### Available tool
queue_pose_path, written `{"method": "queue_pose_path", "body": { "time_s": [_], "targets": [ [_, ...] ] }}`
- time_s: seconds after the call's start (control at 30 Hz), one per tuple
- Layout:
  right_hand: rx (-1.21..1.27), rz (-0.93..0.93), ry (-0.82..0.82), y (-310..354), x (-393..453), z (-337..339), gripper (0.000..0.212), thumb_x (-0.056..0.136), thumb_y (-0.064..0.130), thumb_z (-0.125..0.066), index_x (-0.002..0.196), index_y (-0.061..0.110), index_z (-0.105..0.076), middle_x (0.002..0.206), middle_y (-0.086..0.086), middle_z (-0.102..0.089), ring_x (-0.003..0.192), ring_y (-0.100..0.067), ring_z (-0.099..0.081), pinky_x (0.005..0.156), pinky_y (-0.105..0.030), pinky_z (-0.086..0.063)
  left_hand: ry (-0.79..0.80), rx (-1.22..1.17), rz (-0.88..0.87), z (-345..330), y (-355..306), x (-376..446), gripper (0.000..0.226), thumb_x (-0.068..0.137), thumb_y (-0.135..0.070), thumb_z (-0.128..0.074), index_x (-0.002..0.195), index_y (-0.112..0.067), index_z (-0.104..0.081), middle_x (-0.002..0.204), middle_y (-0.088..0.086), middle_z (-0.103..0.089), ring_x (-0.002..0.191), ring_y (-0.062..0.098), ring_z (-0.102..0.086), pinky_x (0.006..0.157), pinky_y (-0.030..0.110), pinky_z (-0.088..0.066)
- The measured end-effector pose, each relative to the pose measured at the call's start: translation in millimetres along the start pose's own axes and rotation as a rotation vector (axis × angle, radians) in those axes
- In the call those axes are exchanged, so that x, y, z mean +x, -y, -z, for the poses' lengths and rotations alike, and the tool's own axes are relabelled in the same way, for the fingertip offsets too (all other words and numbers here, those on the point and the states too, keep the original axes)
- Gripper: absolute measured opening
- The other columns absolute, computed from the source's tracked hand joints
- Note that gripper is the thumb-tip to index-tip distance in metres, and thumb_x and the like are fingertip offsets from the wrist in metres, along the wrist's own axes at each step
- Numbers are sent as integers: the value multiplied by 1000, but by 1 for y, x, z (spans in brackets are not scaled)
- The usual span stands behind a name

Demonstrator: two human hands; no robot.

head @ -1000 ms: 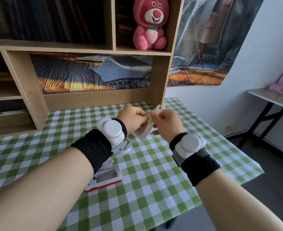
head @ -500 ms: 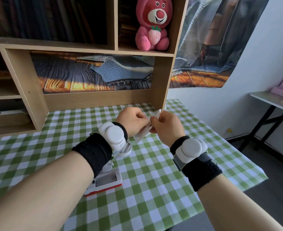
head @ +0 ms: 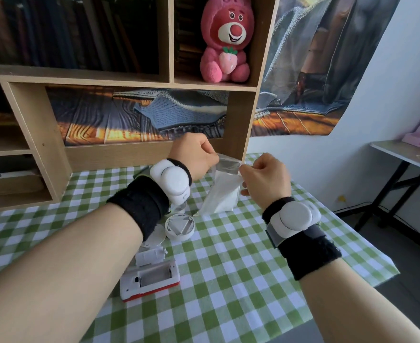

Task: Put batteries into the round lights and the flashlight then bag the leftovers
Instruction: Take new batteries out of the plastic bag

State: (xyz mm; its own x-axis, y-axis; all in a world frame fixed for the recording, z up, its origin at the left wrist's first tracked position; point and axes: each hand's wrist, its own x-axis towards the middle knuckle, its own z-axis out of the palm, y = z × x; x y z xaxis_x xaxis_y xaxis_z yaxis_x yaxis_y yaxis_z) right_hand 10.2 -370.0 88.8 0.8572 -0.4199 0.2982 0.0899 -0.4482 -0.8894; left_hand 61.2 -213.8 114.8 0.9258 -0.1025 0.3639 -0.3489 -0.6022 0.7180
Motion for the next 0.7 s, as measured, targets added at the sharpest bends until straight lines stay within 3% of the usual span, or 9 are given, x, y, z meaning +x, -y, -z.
{"method": "queue_pose_path", "body": {
  "time_s": [0.17, 0.27, 0.33, 0.4, 0.47, 0.53, 0.7],
  "targets": [
    [145, -2, -32, 5, 12, 7, 13, 84, 10, -62, 89, 19, -53, 76, -9, -68, 58, -16, -71, 47, -22, -52, 102, 58, -126, 9, -12, 13, 19, 84, -10, -67, 77, -28, -68, 74, -11, -66, 66, 8, -60, 58, 23, -47],
    [158, 17, -40, 6, 18, 10, 14, 87, 21, -68, 94, 20, -57, 80, -7, -71, 56, -13, -71, 53, -27, -58, 263, 69, -171, 10, -19, 12, 38, 90, -5, -55, 76, -35, -75, 60, -12, -63, 49, 8, -50, 51, 19, -44],
    [108, 41, -53, 7, 23, 12, 14, 87, 25, -69, 95, 21, -58, 78, -3, -72, 54, -10, -69, 57, -28, -58, 361, 89, -203, 8, -22, 11, 50, 88, -1, -47, 76, -40, -75, 90, -10, -70, 78, 12, -62, 74, 23, -51],
    [88, 63, -67, 6, 28, 14, 11, 88, 24, -67, 93, 24, -58, 75, 1, -72, 52, -8, -67, 55, -25, -54, 421, 144, -276, 5, -24, 10, 44, 87, -2, -52, 85, -41, -73, 122, -12, -56, 111, 9, -49, 94, 20, -34],
    [104, 70, -69, 5, 31, 14, 8, 89, 24, -66, 91, 25, -58, 74, 1, -72, 52, -9, -67, 57, -27, -53, 403, 254, -393, 3, -23, 10, 20, 87, -15, -70, 91, -35, -73, 125, -13, -44, 116, 5, -35, 95, 16, -23],
    [150, 46, -79, 2, 33, 12, 3, 91, 24, -62, 89, 23, -60, 73, 1, -72, 58, -13, -69, 62, -33, -58, 329, 290, -465, -1, -23, 12, 7, 82, -25, -77, 83, -30, -73, 118, -11, -43, 115, 11, -34, 99, 23, -26],
    [132, 8, -107, -15, 29, 8, 17, 88, 39, -49, 76, 31, -59, 82, 4, -71, 82, -22, -69, 80, -50, -56, 109, 257, -391, -9, -31, 19, 16, 84, -33, -75, 85, -17, -75, 97, -5, -59, 106, 20, -48, 93, 31, -38]
  ]
}}
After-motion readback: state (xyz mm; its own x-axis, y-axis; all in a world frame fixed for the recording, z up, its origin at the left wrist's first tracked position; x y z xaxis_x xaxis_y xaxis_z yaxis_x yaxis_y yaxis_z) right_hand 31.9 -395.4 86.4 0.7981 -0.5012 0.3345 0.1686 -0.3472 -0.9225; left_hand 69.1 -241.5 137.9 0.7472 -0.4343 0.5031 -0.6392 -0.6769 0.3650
